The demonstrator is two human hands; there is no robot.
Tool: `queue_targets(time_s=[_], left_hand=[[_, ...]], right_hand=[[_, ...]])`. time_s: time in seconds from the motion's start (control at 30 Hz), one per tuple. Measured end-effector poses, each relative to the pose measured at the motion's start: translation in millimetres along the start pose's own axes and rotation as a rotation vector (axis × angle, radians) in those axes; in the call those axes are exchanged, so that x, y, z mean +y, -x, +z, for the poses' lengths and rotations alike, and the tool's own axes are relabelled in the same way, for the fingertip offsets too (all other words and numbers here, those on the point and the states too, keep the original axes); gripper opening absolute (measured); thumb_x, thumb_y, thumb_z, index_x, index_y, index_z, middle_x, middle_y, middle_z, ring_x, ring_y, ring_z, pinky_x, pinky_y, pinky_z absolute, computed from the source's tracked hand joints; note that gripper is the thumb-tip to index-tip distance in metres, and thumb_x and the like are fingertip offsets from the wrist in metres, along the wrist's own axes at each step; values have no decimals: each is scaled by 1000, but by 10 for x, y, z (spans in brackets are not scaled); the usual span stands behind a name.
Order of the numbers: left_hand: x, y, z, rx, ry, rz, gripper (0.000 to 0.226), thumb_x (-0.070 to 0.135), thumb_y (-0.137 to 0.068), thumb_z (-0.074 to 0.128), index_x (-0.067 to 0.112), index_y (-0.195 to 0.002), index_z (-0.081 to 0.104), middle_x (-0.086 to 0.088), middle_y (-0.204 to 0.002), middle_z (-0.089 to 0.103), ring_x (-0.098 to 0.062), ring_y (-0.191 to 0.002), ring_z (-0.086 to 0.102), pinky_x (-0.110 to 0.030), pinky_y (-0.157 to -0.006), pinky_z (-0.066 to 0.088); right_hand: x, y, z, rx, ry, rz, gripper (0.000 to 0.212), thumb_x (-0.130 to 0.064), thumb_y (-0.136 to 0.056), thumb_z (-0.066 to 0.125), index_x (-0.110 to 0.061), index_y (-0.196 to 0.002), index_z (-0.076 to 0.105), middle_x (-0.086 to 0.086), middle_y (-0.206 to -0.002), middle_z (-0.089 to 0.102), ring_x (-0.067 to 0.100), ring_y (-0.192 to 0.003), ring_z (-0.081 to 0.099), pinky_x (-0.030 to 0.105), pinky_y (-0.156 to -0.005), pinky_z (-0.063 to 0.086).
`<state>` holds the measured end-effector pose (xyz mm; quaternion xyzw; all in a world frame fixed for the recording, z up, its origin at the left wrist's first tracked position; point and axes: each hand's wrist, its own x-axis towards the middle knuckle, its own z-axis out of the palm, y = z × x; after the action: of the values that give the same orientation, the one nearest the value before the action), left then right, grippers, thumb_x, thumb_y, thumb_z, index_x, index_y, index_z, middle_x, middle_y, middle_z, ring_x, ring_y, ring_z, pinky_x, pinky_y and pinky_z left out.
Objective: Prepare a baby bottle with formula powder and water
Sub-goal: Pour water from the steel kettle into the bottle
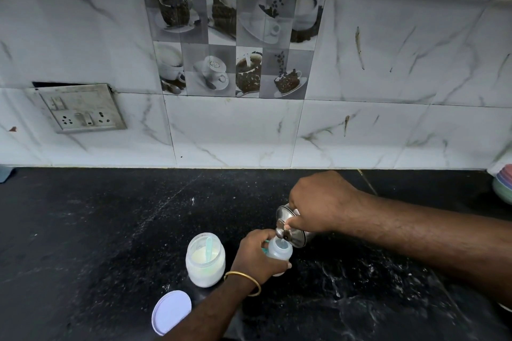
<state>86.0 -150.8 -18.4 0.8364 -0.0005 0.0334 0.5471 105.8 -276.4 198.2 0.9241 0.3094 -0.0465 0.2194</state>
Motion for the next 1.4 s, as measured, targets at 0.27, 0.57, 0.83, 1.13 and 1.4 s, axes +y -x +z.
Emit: queue_targets(time_s=[0.27,0.57,0.83,1.13,1.4], left_hand=[[10,0,-2,-3,-6,6,48,39,-41,88,51,-82,64,9,-96,66,-10,-89,67,-30,-82,57],[26,3,-20,-20,-14,16,49,34,-43,90,46,-86,68,12,-93,64,-7,-88,66,-23,-79,54],[47,9,-17,-17,-17,5,49,31,-45,91,50,-81,64,10,-92,64,-7,-86,65,-17,-75,49],[48,11,-2,-14,5,-3,51,26,-46,93,47,-84,65,6,-95,65,-8,-87,64,-13,-74,46],[58,13,-7,-16,18,-6,52,27,-44,92,45,-86,67,6,-97,65,-10,-90,66,-17,-77,49]], right_hand=[[-51,-4,3,-9,24,-2,44,-58,-90,54,-17,-91,70,0,-86,67,23,-79,64,33,-71,53],[-60,1,15,-1,32,-16,43,-58,-90,55,-18,-91,71,-2,-84,68,21,-78,66,37,-74,58],[-82,9,13,9,51,-23,39,-53,-91,55,-17,-90,70,-2,-84,67,21,-77,66,37,-74,57],[-88,35,10,14,77,-32,36,-50,-92,55,-17,-91,70,-1,-87,68,22,-79,66,33,-67,52],[-104,57,3,38,99,-30,29,-43,-90,57,-17,-85,68,-1,-82,66,22,-76,65,31,-62,46]])
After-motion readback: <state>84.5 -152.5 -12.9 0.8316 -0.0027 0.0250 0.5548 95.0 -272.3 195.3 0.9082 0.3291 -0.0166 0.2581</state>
